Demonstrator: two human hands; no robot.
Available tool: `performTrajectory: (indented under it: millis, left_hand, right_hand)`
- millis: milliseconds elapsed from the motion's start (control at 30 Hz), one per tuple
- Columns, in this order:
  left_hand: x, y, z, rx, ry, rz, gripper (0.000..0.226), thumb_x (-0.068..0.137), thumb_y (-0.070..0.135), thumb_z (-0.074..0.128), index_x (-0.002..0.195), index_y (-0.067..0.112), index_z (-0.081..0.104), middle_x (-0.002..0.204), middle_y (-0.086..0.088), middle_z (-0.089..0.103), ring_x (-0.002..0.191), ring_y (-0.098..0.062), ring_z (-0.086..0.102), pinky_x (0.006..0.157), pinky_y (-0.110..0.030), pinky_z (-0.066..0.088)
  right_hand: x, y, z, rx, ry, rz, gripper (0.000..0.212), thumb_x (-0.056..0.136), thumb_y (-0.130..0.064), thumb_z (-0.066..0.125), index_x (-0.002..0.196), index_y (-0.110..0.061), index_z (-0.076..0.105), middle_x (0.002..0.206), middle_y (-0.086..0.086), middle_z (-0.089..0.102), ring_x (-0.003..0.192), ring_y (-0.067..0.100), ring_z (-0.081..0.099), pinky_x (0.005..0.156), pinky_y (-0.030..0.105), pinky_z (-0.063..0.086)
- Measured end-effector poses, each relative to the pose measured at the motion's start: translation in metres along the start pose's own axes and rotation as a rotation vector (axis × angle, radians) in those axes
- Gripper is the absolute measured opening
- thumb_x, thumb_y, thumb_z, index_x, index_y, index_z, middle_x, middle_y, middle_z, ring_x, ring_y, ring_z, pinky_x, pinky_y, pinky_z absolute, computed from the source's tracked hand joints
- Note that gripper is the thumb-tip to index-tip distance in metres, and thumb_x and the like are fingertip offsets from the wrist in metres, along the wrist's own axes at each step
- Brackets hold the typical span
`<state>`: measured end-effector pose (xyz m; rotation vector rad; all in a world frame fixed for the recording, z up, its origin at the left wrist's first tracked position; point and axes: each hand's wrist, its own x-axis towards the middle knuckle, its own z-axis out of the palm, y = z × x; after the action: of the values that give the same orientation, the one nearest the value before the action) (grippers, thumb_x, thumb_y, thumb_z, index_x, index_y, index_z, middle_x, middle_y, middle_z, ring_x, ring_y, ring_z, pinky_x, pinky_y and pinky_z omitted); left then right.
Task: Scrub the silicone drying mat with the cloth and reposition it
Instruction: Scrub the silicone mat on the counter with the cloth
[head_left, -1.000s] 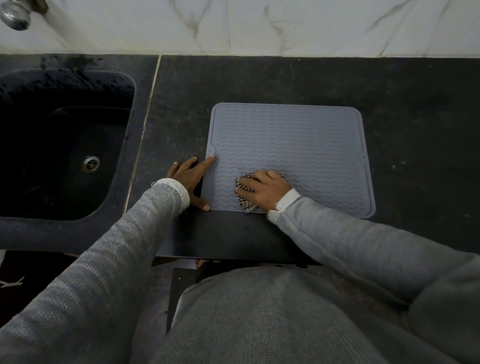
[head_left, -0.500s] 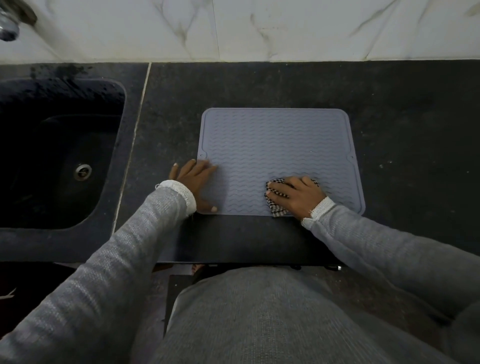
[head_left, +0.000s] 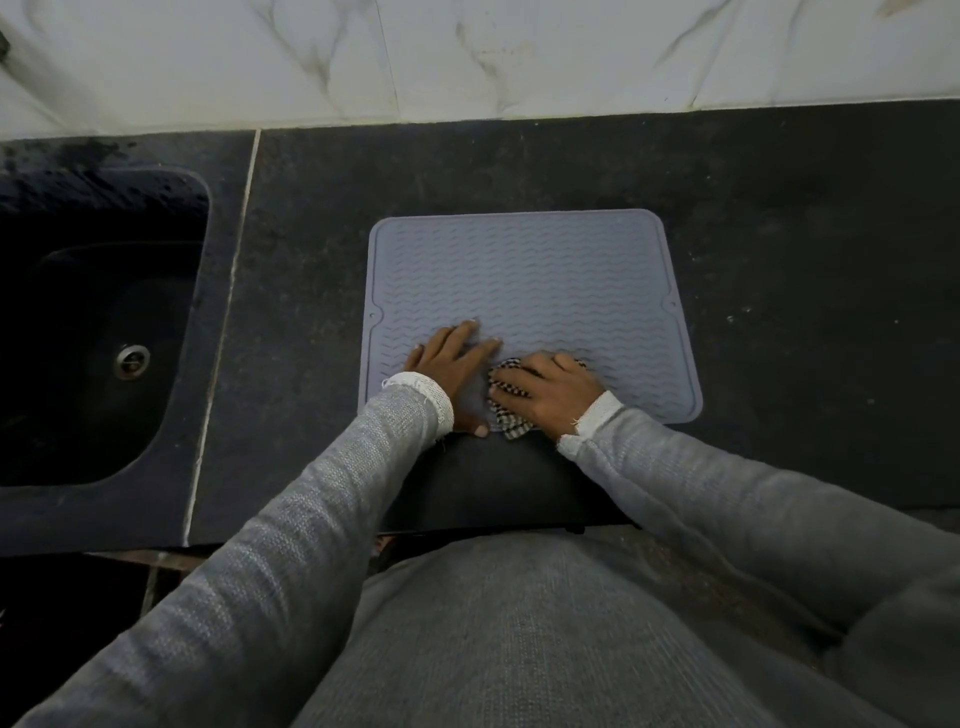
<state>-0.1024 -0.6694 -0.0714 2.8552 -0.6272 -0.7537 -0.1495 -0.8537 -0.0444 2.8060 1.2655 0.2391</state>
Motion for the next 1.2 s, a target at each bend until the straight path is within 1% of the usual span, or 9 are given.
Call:
performTrajectory:
  millis: [133,300,400,533,700,833,967,1100,1200]
  left_hand:
    - [-0.001,-0.002,-0.002,-0.008,-0.01,0.038,0.119,0.055,0.052,0.082,0.147,0.04,0.007,0.156,0.003,-0.007,0.142,-0.024,-0.005,0.111,-0.056,0.012]
    - [-0.004,0.006,-0.009,0.013,-0.018,0.003,0.118,0.054,0.048,0.084,0.146,0.038,0.011,0.156,0.001,-0.003,0.142,-0.026,-0.002,0.111,-0.055,0.014]
    - [-0.005,0.013,-0.012,0.048,-0.008,-0.036,0.119,0.052,0.048,0.085,0.145,0.037,0.012,0.154,0.001,-0.001,0.141,-0.026,0.002,0.112,-0.053,0.019]
    - [-0.005,0.016,-0.015,0.078,-0.009,-0.057,0.119,0.051,0.049,0.085,0.145,0.036,0.012,0.153,0.001,0.0,0.141,-0.025,0.004,0.111,-0.053,0.022]
    - [-0.006,0.013,-0.016,0.035,-0.032,-0.036,0.119,0.052,0.046,0.085,0.145,0.036,0.012,0.153,0.0,-0.001,0.141,-0.026,0.001,0.112,-0.054,0.019]
    - [-0.005,0.014,-0.018,0.037,-0.04,-0.041,0.119,0.053,0.046,0.085,0.145,0.037,0.011,0.154,0.0,-0.002,0.141,-0.027,0.001,0.112,-0.054,0.019]
    - [-0.005,0.015,-0.018,0.048,-0.035,-0.046,0.119,0.052,0.047,0.085,0.145,0.037,0.012,0.153,0.0,-0.001,0.14,-0.026,0.002,0.111,-0.054,0.02]
    - [-0.004,0.016,-0.017,0.055,-0.034,-0.055,0.12,0.051,0.047,0.086,0.144,0.036,0.012,0.153,0.0,-0.001,0.14,-0.026,0.001,0.111,-0.054,0.019]
    - [-0.002,0.014,-0.017,0.049,-0.05,-0.046,0.12,0.052,0.046,0.086,0.145,0.036,0.011,0.153,-0.001,-0.002,0.141,-0.027,0.0,0.111,-0.055,0.018]
  right_hand:
    - [-0.044,0.028,0.0,-0.021,0.073,0.004,0.033,0.082,-0.019,0.044,0.09,-0.026,0.076,0.099,-0.004,0.073,0.079,0.02,0.07,0.063,0.025,0.05]
    - [-0.055,0.038,-0.009,-0.069,0.046,0.032,0.029,0.079,-0.021,0.049,0.087,-0.025,0.076,0.098,-0.005,0.073,0.082,0.021,0.069,0.068,0.028,0.042]
    - [-0.028,0.021,-0.009,-0.008,0.082,0.05,0.028,0.079,-0.025,0.049,0.088,-0.026,0.075,0.097,-0.007,0.073,0.081,0.02,0.069,0.063,0.026,0.049]
    - [-0.006,0.002,-0.004,-0.018,0.04,0.027,0.019,0.078,-0.026,0.057,0.083,-0.032,0.075,0.094,-0.014,0.072,0.081,0.015,0.069,0.062,0.023,0.048]
    - [-0.053,0.035,-0.002,-0.074,0.053,0.003,0.031,0.082,-0.018,0.046,0.09,-0.026,0.076,0.098,-0.006,0.073,0.077,0.019,0.07,0.064,0.026,0.047]
    - [-0.08,0.058,-0.01,-0.117,-0.023,0.019,0.035,0.079,-0.018,0.044,0.09,-0.026,0.076,0.098,-0.005,0.073,0.079,0.021,0.069,0.069,0.03,0.038]
    - [-0.062,0.049,-0.012,-0.043,-0.024,0.049,0.036,0.078,-0.027,0.043,0.096,-0.025,0.074,0.102,-0.003,0.072,0.085,0.023,0.069,0.066,0.03,0.049]
    - [-0.028,0.026,-0.007,-0.022,0.001,0.004,0.029,0.081,-0.024,0.047,0.087,-0.028,0.075,0.096,-0.006,0.073,0.08,0.019,0.069,0.063,0.026,0.049]
    - [-0.044,0.033,-0.006,-0.058,0.045,-0.01,0.029,0.082,-0.017,0.049,0.088,-0.024,0.076,0.096,-0.004,0.073,0.079,0.019,0.07,0.061,0.026,0.052]
